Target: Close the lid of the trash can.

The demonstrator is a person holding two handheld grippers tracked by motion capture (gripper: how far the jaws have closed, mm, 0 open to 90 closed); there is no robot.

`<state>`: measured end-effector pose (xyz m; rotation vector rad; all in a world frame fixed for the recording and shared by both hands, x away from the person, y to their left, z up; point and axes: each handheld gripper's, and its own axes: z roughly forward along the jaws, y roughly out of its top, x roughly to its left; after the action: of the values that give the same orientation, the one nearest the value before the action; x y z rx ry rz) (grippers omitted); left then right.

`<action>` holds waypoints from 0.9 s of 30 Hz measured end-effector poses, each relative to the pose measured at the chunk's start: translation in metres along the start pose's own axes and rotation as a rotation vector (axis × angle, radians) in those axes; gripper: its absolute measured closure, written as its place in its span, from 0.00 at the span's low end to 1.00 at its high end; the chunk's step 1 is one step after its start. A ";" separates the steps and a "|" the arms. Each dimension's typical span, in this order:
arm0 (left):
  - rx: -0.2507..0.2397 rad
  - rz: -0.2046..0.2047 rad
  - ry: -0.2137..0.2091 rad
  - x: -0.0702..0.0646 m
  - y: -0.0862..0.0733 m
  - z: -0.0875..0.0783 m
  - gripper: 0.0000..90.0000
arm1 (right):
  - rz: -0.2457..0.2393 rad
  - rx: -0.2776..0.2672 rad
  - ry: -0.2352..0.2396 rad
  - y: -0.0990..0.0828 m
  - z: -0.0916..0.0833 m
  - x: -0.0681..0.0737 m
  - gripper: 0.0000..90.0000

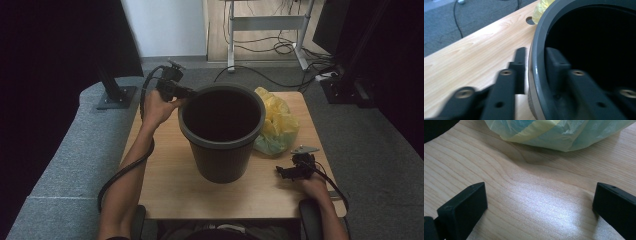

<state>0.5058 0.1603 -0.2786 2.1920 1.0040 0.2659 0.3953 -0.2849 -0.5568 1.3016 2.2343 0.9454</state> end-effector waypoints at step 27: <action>-0.082 0.134 0.020 0.017 -0.032 -0.037 0.00 | 0.001 0.000 0.000 0.000 0.000 0.000 0.00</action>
<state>0.4823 0.2064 -0.2744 2.1884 0.8430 0.3847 0.3953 -0.2849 -0.5569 1.3023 2.2343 0.9456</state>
